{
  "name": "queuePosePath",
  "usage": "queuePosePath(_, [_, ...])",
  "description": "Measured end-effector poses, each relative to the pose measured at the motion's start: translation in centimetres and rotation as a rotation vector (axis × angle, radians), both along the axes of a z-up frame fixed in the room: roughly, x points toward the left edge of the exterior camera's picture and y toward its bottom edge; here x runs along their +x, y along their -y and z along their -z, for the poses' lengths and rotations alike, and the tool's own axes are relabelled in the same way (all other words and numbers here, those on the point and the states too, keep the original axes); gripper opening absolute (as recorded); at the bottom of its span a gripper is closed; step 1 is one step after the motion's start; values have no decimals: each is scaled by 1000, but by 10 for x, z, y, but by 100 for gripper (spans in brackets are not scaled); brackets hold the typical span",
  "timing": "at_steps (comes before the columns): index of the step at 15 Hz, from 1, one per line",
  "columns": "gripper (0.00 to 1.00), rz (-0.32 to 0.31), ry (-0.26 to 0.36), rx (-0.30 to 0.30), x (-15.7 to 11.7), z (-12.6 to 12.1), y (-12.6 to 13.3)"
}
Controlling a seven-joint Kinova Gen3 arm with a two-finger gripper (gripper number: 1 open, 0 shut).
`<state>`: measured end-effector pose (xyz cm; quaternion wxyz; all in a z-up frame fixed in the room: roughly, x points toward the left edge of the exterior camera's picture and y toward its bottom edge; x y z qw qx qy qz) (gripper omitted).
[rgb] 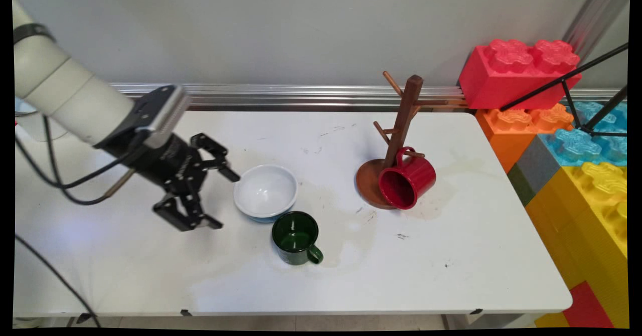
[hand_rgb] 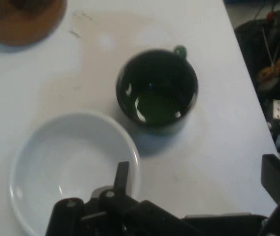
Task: Pick up the red mug from the rack
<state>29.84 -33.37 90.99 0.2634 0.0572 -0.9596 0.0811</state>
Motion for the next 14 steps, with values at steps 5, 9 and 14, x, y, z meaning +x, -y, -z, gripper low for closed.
queuePosePath(5, [100, -30, 23, -9, -54, -22, 22])
queuePosePath(9, [100, -74, 41, -1, -82, -34, 29])
queuePosePath(14, [100, -149, 71, 24, -116, -52, 27])
